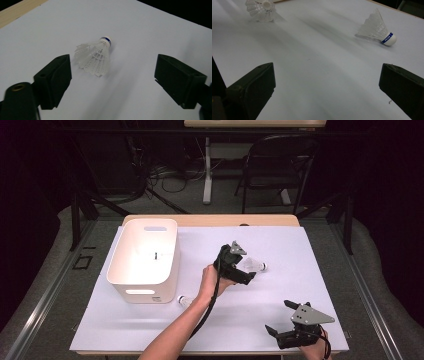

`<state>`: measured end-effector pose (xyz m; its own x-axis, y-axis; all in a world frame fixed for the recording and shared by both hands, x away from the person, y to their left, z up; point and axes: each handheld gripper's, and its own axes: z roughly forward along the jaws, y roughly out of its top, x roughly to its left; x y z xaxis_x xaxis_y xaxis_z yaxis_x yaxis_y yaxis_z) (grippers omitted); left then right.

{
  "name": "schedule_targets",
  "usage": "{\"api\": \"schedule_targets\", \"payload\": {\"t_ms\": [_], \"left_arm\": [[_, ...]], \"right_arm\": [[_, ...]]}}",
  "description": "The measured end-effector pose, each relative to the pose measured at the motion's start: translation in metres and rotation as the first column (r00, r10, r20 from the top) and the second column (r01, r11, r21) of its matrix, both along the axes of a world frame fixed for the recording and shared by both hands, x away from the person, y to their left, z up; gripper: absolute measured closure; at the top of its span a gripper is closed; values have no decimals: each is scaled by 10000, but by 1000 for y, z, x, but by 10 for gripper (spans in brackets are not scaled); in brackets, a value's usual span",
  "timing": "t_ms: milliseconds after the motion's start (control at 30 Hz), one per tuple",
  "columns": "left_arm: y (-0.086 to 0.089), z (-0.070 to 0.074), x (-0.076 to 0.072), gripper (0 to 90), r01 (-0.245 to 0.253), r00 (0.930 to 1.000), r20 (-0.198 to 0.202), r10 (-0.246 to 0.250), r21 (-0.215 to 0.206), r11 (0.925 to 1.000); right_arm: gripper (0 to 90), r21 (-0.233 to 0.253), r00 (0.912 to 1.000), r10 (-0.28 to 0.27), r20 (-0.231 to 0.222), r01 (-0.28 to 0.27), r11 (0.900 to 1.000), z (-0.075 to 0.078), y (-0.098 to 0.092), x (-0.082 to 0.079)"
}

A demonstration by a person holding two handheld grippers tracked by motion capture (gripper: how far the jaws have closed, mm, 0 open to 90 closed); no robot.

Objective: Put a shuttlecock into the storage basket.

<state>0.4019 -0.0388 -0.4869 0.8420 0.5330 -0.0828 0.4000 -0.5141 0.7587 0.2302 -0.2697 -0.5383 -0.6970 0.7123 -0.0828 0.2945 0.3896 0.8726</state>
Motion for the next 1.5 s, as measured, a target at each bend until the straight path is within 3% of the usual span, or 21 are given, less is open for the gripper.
{"api": "schedule_targets", "payload": {"t_ms": [133, 633, 1133, 1500], "left_arm": [[-6, -6, 4, 172, 91, 9998, -202, -89, 97, 9999], [-18, -26, 22, 482, 278, 9959, -874, -228, 565, 9980], [-27, -40, 33, 670, 364, 9922, -1214, -300, 510, 9980], [-29, -44, 34, 843, 503, 9914, -1224, -460, 319, 9982]], "right_arm": [[0, 14, 10000, -20, -80, 20, 10000, 0, -1, 0], [0, 3, 10000, -32, -40, 32, 10000, 1, -2, -1], [1, 5, 10000, -44, -7, 44, 10000, 0, -3, -2], [1, -15, 9999, -100, -9, 100, 9999, 0, -4, -3]]}}
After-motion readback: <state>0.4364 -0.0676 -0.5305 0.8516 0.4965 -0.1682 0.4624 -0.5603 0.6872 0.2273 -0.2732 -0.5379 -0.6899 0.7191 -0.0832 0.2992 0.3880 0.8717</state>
